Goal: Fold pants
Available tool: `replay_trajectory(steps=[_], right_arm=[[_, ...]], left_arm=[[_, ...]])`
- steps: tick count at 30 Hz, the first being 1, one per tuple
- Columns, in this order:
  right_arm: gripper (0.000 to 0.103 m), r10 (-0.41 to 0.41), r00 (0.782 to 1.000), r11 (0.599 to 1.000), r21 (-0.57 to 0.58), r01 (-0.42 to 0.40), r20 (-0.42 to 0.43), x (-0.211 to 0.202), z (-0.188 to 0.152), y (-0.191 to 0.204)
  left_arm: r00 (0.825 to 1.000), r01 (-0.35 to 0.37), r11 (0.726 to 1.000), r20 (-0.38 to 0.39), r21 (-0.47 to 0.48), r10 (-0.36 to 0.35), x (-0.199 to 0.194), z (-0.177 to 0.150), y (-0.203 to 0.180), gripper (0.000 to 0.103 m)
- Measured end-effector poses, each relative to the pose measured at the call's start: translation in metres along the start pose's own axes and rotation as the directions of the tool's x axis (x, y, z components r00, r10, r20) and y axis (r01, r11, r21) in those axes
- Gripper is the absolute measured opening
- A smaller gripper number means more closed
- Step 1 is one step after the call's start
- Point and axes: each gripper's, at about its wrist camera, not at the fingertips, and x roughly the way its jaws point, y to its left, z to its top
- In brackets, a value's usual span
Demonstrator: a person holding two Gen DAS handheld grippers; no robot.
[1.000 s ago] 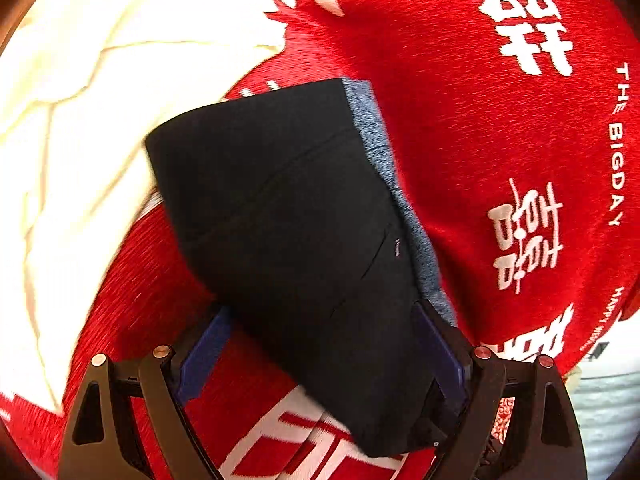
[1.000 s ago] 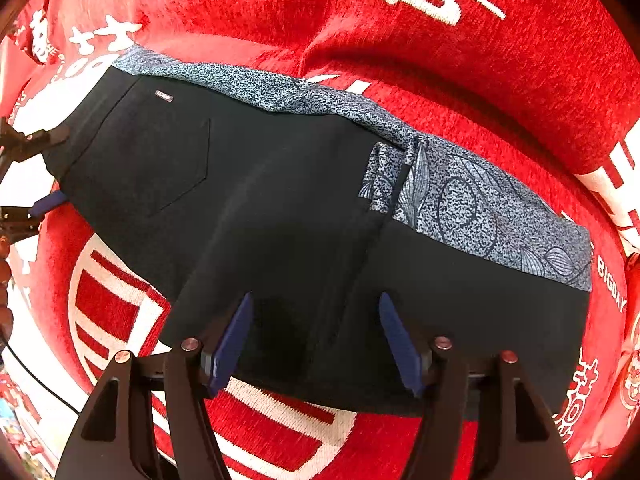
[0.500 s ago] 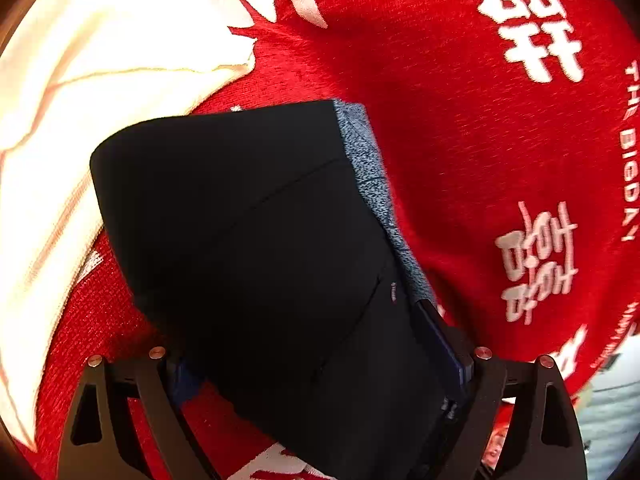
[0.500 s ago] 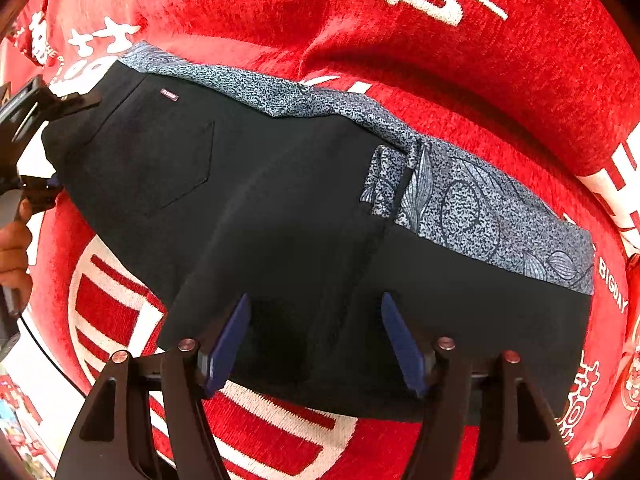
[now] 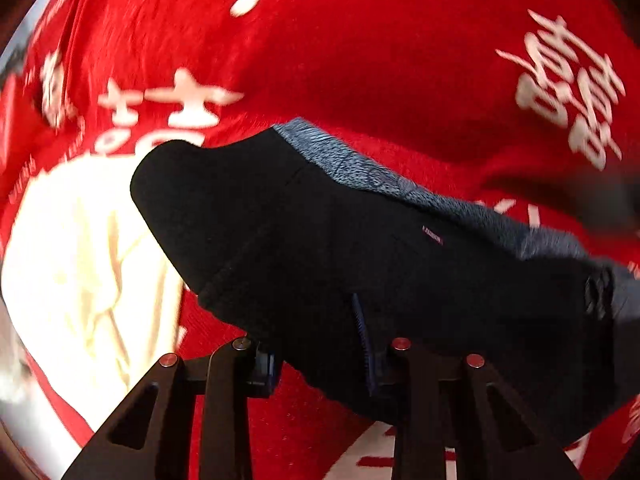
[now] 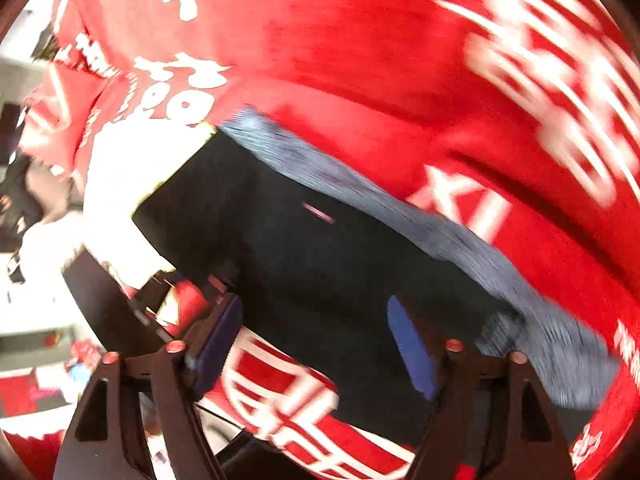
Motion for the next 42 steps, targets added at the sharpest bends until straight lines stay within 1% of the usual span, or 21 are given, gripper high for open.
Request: replay_trajectory(steps=[2, 4, 6, 8, 9, 11, 13, 14, 15, 16, 17, 18, 20, 22, 25, 27, 30, 33, 34, 39, 42], right_arm=[[0.081, 0.045, 0.998, 0.997, -0.056, -0.048, -0.051, 0.011, 0.030, 0.030], [0.083, 0.053, 0.992, 0.992, -0.104, -0.066, -0.115, 0.025, 0.053, 0.057], [0.084, 0.038, 0.980, 0.988, -0.137, -0.065, -0.193, 0.046, 0.073, 0.081], [0.084, 0.007, 0.969, 0.986, -0.162, -0.049, -0.247, 0.064, 0.089, 0.099], [0.084, -0.003, 0.958, 0.983, -0.175, -0.049, -0.287, 0.076, 0.095, 0.107], [0.084, -0.046, 0.924, 0.980, -0.197, -0.033, -0.381, 0.104, 0.101, 0.120], [0.084, -0.120, 0.890, 0.973, -0.230, 0.018, -0.440, 0.130, 0.100, 0.123], [0.084, -0.151, 0.877, 0.969, -0.245, 0.040, -0.456, 0.138, 0.098, 0.122], [0.081, -0.185, 0.865, 0.963, -0.259, 0.066, -0.467, 0.145, 0.094, 0.120], [0.068, -0.177, 0.871, 0.966, -0.248, 0.065, -0.459, 0.144, 0.093, 0.116], [0.050, -0.139, 0.885, 0.975, -0.217, 0.044, -0.445, 0.139, 0.093, 0.111], [0.022, -0.103, 0.897, 0.983, -0.184, 0.025, -0.429, 0.131, 0.093, 0.105], [0.018, -0.060, 0.929, 0.985, -0.175, -0.006, -0.365, 0.109, 0.089, 0.094], [0.017, -0.002, 0.953, 0.985, -0.167, -0.051, -0.304, 0.084, 0.076, 0.081], [0.017, 0.091, 0.974, 0.983, -0.138, -0.121, -0.206, 0.048, 0.058, 0.059], [0.017, 0.173, 0.977, 0.979, -0.087, -0.184, -0.124, 0.019, 0.040, 0.036], [0.017, 0.281, 0.960, 0.959, -0.033, -0.280, 0.002, -0.024, 0.007, 0.001], [0.017, 0.341, 0.934, 0.940, -0.005, -0.342, 0.110, -0.063, -0.027, -0.030], [0.017, 0.357, 0.923, 0.933, 0.003, -0.361, 0.142, -0.078, -0.031, -0.039], [0.018, 0.415, 0.857, 0.889, 0.065, -0.454, 0.304, -0.129, -0.102, -0.104], [0.018, 0.428, 0.813, 0.858, 0.106, -0.503, 0.394, -0.143, -0.147, -0.140]], left_arm=[[1.000, -0.024, 0.999, 0.014, 0.044, 0.024, -0.001, -0.001, -0.004, 0.032], [0.999, -0.038, 0.997, 0.024, 0.068, 0.037, -0.002, 0.001, -0.010, 0.032], [0.998, -0.051, 0.995, 0.032, 0.087, 0.049, -0.002, 0.000, -0.014, 0.032], [0.997, -0.063, 0.993, 0.039, 0.102, 0.059, -0.003, -0.001, -0.016, 0.032], [0.997, -0.066, 0.992, 0.041, 0.105, 0.062, -0.004, -0.002, -0.015, 0.032], [0.997, -0.072, 0.992, 0.044, 0.108, 0.067, -0.004, -0.002, -0.016, 0.032], [0.996, -0.074, 0.991, 0.048, 0.109, 0.069, -0.005, -0.002, -0.017, 0.032], [0.996, -0.074, 0.991, 0.049, 0.108, 0.069, -0.004, -0.002, -0.017, 0.032], [0.996, -0.073, 0.992, 0.049, 0.107, 0.068, -0.005, -0.001, -0.017, 0.032], [0.997, -0.067, 0.992, 0.042, 0.106, 0.063, -0.004, -0.001, -0.017, 0.032], [0.997, -0.069, 0.992, 0.033, 0.104, 0.065, -0.004, -0.002, -0.018, 0.032], [0.997, -0.068, 0.992, 0.026, 0.103, 0.066, -0.008, -0.005, -0.021, 0.032], [0.998, -0.054, 0.992, 0.044, 0.115, 0.049, -0.015, -0.006, -0.025, 0.032], [0.997, -0.045, 0.988, 0.071, 0.150, 0.035, -0.027, -0.003, -0.035, 0.032], [0.994, -0.015, 0.984, 0.107, 0.179, -0.004, -0.050, 0.001, -0.052, 0.032], [0.991, 0.005, 0.979, 0.129, 0.206, -0.033, -0.065, 0.003, -0.063, 0.032], [0.981, 0.027, 0.963, 0.176, 0.268, -0.076, -0.093, 0.005, -0.089, 0.032], [0.970, 0.053, 0.942, 0.208, 0.332, -0.127, -0.119, 0.003, -0.119, 0.032], [0.965, 0.066, 0.932, 0.214, 0.356, -0.150, -0.129, 0.002, -0.132, 0.032], [0.949, 0.144, 0.881, 0.191, 0.450, -0.252, -0.162, -0.006, -0.191, 0.032], [0.938, 0.183, 0.836, 0.163, 0.517, -0.306, -0.178, -0.013, -0.233, 0.032]])
